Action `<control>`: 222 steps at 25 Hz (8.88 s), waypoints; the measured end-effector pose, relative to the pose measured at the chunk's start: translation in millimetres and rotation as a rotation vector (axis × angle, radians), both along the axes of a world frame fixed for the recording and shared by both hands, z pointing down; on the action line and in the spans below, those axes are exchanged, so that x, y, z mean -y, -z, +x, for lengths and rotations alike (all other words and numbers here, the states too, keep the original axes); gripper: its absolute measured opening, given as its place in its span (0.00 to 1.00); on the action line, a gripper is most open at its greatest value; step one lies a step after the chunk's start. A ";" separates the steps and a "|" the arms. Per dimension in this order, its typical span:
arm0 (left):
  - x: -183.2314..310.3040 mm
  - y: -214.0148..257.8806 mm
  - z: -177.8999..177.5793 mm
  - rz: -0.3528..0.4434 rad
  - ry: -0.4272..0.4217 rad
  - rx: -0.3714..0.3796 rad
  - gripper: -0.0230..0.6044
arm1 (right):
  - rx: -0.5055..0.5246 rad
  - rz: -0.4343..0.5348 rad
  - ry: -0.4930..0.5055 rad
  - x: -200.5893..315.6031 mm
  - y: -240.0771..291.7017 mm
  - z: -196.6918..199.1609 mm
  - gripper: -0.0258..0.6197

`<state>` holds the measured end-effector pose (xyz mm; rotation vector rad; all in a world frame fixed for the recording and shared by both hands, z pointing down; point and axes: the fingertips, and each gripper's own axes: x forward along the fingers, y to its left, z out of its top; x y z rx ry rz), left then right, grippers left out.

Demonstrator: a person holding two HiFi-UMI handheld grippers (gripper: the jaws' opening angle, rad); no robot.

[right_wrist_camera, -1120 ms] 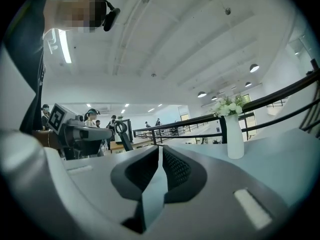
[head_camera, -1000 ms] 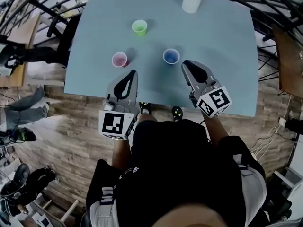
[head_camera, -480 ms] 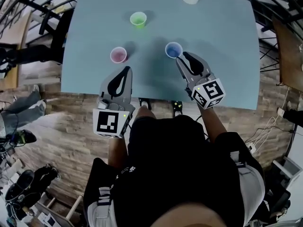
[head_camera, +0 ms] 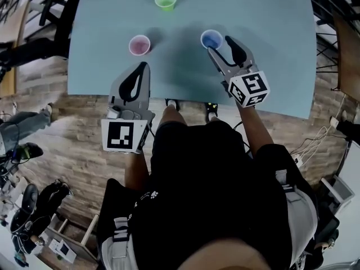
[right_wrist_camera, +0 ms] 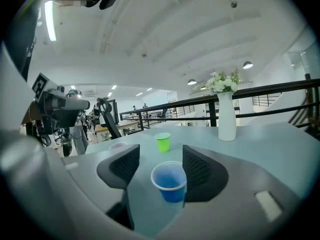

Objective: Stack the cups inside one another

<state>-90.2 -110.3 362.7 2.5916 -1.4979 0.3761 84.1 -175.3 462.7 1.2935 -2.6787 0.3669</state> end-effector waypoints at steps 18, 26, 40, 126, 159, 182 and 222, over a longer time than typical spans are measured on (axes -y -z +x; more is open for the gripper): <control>-3.5 -10.0 -15.9 -0.015 0.033 0.013 0.02 | -0.132 -0.071 0.015 13.4 -51.5 -8.3 0.62; -5.9 -11.8 -26.7 -0.016 0.067 0.015 0.02 | -0.152 -0.097 0.026 21.0 -67.5 -13.2 0.62; -13.8 -9.5 -42.3 -0.014 0.123 0.025 0.02 | -0.170 -0.085 0.041 25.9 -72.1 -16.6 0.55; -12.4 -3.8 -182.6 0.017 0.391 -0.022 0.02 | -0.203 -0.033 0.575 18.7 -46.9 -269.6 0.55; 2.9 -0.6 -166.8 0.036 0.308 -0.030 0.02 | -0.065 0.027 0.473 25.1 -3.3 -247.0 0.29; 57.9 -5.6 -121.3 0.018 0.108 -0.026 0.02 | 0.004 0.074 0.092 72.9 14.7 -155.6 0.14; 84.7 -10.1 -159.4 -0.040 0.139 -0.060 0.02 | -0.104 -0.059 -0.044 193.3 -68.8 -163.9 0.66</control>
